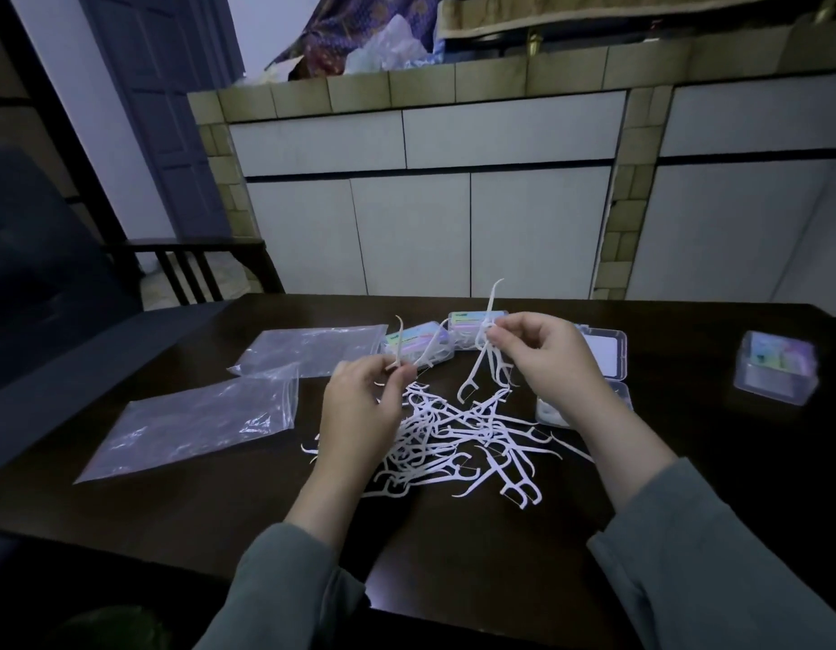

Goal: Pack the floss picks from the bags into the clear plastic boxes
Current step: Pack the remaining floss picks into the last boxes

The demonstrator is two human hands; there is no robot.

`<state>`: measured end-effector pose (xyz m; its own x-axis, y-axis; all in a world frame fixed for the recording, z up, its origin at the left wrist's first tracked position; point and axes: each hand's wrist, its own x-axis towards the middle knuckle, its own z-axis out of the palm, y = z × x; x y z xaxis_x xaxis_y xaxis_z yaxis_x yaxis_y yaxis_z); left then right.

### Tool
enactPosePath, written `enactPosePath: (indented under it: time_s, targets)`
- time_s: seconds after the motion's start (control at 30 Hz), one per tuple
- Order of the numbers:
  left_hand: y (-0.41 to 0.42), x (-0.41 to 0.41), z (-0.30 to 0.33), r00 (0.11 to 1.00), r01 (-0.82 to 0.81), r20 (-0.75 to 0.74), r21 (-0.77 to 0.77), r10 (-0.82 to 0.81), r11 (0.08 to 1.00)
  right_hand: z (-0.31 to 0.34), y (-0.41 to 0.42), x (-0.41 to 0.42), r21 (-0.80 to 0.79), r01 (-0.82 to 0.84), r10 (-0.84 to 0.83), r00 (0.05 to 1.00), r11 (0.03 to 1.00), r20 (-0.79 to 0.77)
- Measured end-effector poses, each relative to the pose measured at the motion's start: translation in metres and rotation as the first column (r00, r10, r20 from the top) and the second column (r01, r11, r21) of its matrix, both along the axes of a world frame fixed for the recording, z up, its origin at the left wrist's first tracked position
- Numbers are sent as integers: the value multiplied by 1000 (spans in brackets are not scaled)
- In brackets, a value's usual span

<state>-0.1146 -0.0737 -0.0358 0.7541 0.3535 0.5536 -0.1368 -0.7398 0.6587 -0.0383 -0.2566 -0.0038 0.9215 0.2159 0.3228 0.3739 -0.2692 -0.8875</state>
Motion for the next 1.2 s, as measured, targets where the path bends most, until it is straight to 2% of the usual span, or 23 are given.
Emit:
enactPosePath:
  time_s: [0.17,0.37,0.43,0.53,0.63,0.8,0.97,1.03,1.2]
  targets:
    - [-27,16,15,997,55,52,-57,-52,997,3,-30,5,70,61,-64,997,996,43]
    - [-64,51,26,988,132,82,-10,-130,991,-6,-77,16,-61,214,-199,962,975,187]
    - [-78,61,28,984,161,81,-7,-160,987,-12,-83,18,7,228,-226,963,974,149]
    - [-95,73,28,978,198,72,-42,-194,979,-23,-79,21,178,214,-217,976,961,1]
    - [-105,82,24,975,218,51,-31,-216,975,-31,-74,21,194,178,-172,984,965,-50]
    - [-104,84,15,968,251,-7,-12,-251,968,-42,-83,29,-26,174,-175,984,984,-31]
    - [-99,83,12,960,265,-75,-51,-269,963,-33,-108,28,-383,327,-312,944,864,104]
    - [-100,82,13,958,269,-87,-50,-272,962,-30,-117,27,-418,324,-308,945,849,107]
    - [-99,82,10,950,279,-133,-47,-283,959,-33,-122,31,-390,269,-268,962,881,57]
